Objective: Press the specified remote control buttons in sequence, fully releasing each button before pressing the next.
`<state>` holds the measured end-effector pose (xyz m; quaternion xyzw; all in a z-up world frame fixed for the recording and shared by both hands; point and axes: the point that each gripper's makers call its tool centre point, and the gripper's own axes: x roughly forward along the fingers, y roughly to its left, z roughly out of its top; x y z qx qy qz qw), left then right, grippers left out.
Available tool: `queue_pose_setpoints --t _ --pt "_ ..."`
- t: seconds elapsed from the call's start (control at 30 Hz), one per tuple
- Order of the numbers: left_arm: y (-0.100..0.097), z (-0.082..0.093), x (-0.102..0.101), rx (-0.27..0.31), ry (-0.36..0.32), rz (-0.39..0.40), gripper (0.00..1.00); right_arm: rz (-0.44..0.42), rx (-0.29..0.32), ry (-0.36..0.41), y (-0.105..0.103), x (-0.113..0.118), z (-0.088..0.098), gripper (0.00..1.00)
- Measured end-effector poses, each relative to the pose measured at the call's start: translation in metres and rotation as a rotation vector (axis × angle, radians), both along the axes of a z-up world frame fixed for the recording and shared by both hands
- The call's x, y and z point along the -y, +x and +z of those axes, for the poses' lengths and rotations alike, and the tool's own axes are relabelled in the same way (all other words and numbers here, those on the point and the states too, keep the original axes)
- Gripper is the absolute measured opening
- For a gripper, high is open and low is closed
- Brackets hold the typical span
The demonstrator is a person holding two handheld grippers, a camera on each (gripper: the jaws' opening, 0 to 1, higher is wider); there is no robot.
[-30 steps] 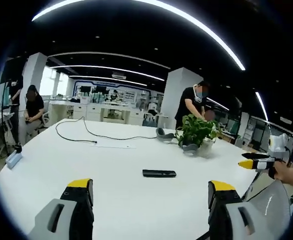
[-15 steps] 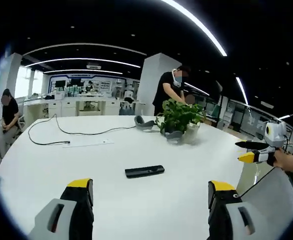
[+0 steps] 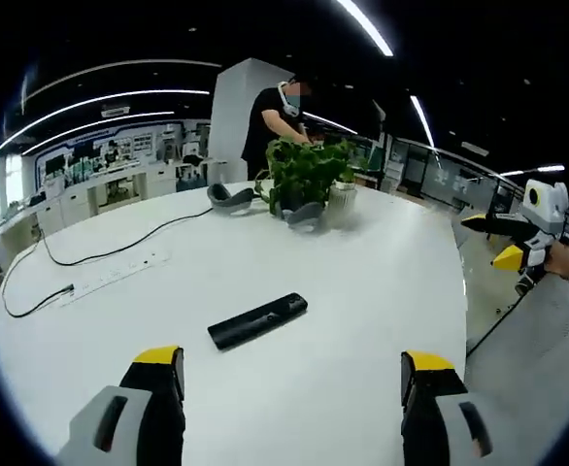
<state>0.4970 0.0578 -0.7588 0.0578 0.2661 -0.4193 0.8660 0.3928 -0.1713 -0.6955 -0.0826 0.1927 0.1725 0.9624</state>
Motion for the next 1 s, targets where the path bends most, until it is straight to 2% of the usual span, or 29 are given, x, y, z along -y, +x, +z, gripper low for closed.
queue_pose_setpoints --t 0.13,0.27,0.33,0.37,0.47,0.53,0.67,0.77,1.0 --pt "0.008 -0.011 0.004 -0.017 0.039 -0.046 0.97 -0.008 0.008 0.016 0.001 0.002 0.002 0.77" --pt "0.017 -0.025 0.003 -0.015 0.119 -0.105 0.97 -0.005 0.013 0.016 0.001 0.001 0.003 0.74" --pt "0.020 -0.033 0.001 -0.047 0.155 -0.110 0.99 0.001 0.009 0.016 0.000 0.000 0.002 0.72" --pt "0.024 -0.038 -0.003 -0.049 0.200 -0.120 0.97 0.003 0.005 0.017 0.000 -0.001 0.002 0.71" --pt "0.032 -0.042 0.000 -0.043 0.218 -0.149 0.96 0.004 -0.006 0.025 -0.001 -0.002 0.001 0.68" --pt "0.037 -0.047 0.003 -0.059 0.225 -0.177 0.94 0.007 -0.016 0.035 -0.001 -0.003 -0.001 0.65" --pt "0.046 -0.053 0.008 -0.047 0.272 -0.242 0.90 0.005 -0.029 0.038 -0.002 -0.003 -0.002 0.62" --pt "0.051 -0.058 0.009 -0.075 0.286 -0.263 0.89 0.003 -0.035 0.041 -0.003 -0.002 -0.003 0.60" --pt "0.057 -0.072 0.012 -0.110 0.336 -0.328 0.78 -0.006 -0.037 0.062 -0.003 -0.001 -0.003 0.54"
